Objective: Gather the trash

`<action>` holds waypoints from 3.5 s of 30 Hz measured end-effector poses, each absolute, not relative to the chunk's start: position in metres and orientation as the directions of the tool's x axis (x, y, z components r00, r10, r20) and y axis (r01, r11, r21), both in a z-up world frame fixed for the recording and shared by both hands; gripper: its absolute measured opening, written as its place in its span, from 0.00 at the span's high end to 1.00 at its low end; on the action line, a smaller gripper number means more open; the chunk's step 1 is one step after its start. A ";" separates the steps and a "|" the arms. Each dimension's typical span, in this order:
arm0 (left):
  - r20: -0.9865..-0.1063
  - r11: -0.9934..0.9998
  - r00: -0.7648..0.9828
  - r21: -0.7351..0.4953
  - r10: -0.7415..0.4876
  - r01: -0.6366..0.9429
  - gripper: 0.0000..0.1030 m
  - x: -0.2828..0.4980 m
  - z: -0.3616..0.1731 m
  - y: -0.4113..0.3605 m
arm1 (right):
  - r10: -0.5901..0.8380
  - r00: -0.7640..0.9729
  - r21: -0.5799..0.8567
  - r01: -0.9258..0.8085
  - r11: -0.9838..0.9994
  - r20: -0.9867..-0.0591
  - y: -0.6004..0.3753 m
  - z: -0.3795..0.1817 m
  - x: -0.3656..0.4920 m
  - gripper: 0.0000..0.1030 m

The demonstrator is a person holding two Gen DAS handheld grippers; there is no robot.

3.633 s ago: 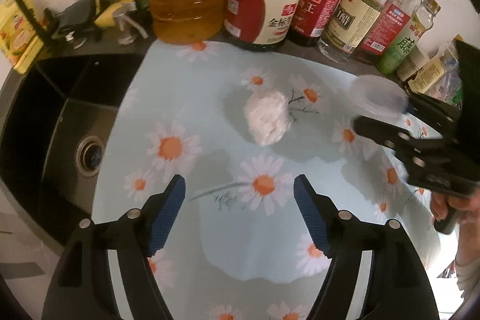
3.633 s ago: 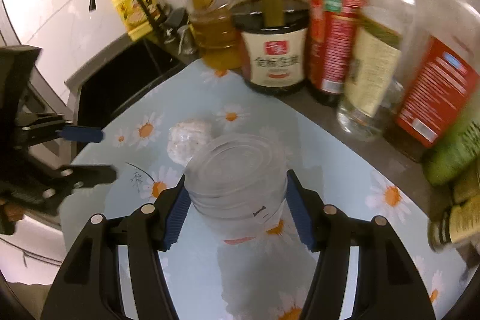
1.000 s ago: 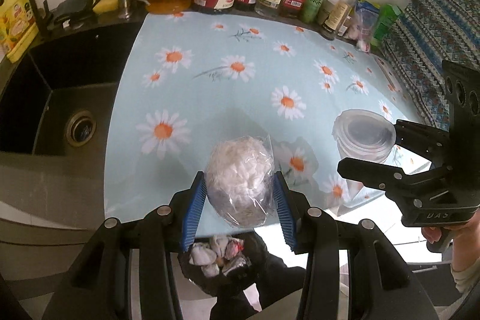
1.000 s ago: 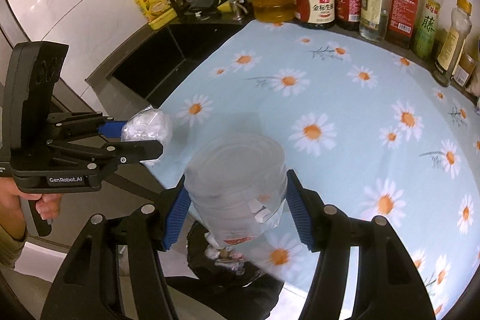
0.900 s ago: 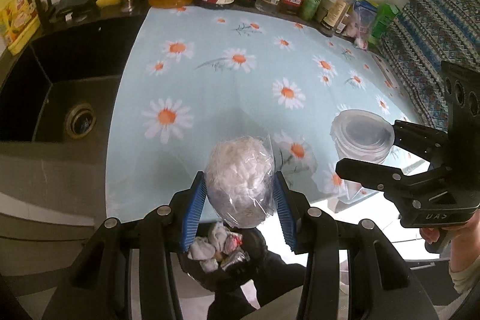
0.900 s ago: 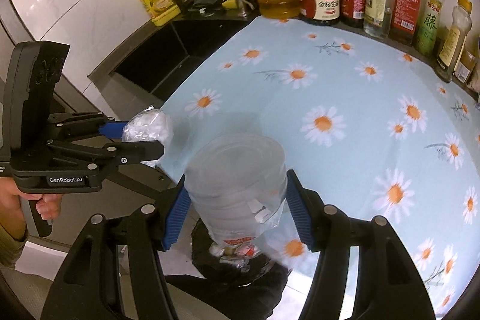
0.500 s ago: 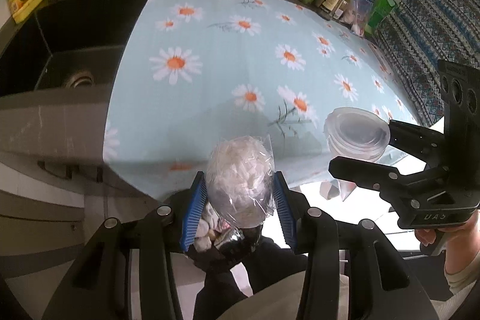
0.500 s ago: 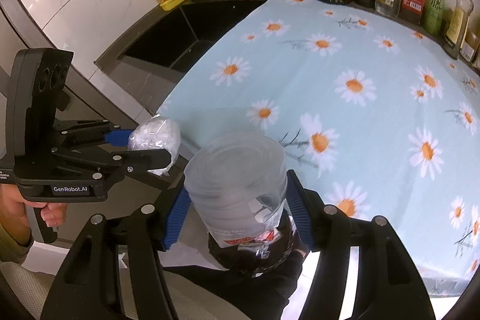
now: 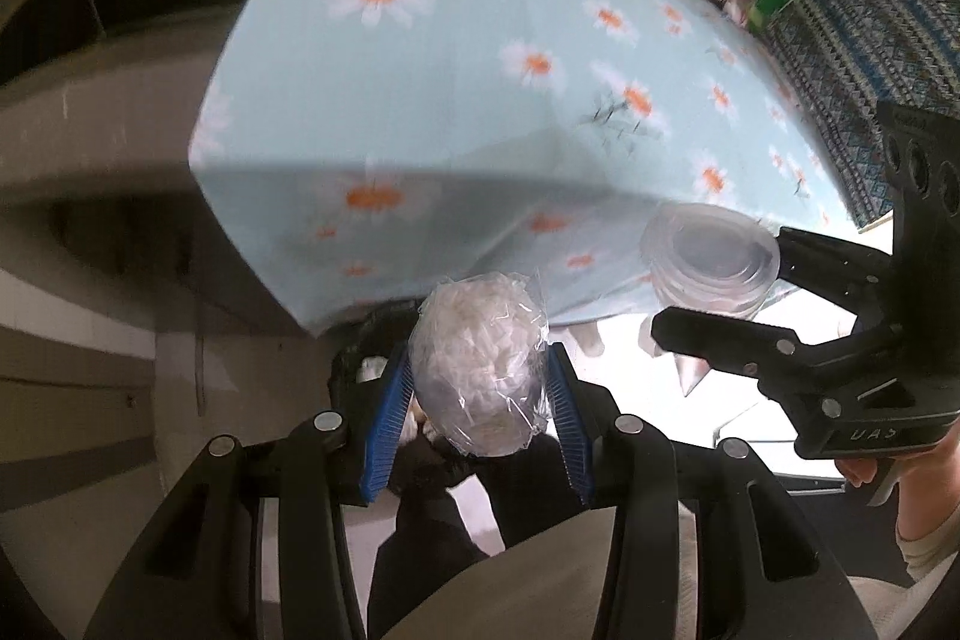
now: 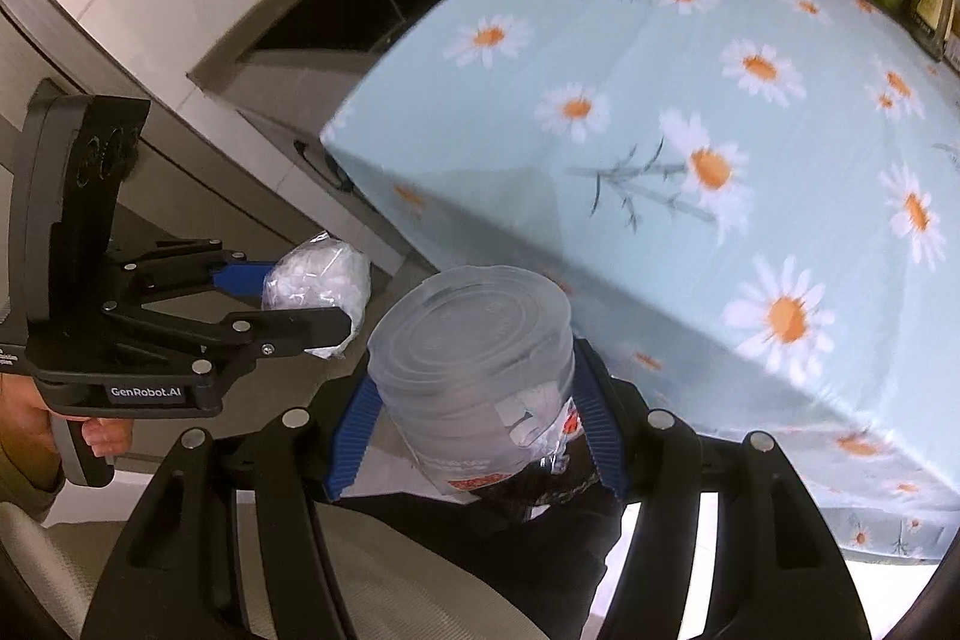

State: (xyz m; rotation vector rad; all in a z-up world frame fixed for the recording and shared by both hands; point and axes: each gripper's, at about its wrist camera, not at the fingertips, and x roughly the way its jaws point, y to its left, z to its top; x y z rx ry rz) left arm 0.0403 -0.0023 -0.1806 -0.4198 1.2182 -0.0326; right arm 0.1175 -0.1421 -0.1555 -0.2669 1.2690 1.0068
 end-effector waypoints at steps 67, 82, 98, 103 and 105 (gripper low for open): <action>-0.927 0.914 0.265 -0.329 -0.265 -0.236 0.45 0.044 -0.204 0.017 | 0.452 -0.042 0.384 -0.600 0.702 -0.891 -0.154 -0.169 0.116 0.28; -0.905 0.963 0.385 -0.242 -0.179 -0.122 0.45 0.063 -0.120 -0.027 | 0.529 0.174 0.347 -0.581 0.736 -0.830 -0.225 -0.081 0.125 0.19; -0.815 0.988 0.578 -0.123 -0.049 -0.090 0.20 0.030 -0.016 -0.098 | 0.577 0.339 0.313 -0.586 0.747 -0.743 -0.309 -0.006 0.108 0.06; -0.769 0.988 0.639 -0.111 -0.016 -0.109 0.08 0.014 0.008 -0.111 | 0.589 0.377 0.304 -0.590 0.748 -0.715 -0.328 0.013 0.100 0.05; -0.754 0.987 0.657 -0.106 -0.001 -0.120 0.07 0.009 0.014 -0.115 | 0.592 0.390 0.295 -0.598 0.745 -0.706 -0.334 0.021 0.095 0.05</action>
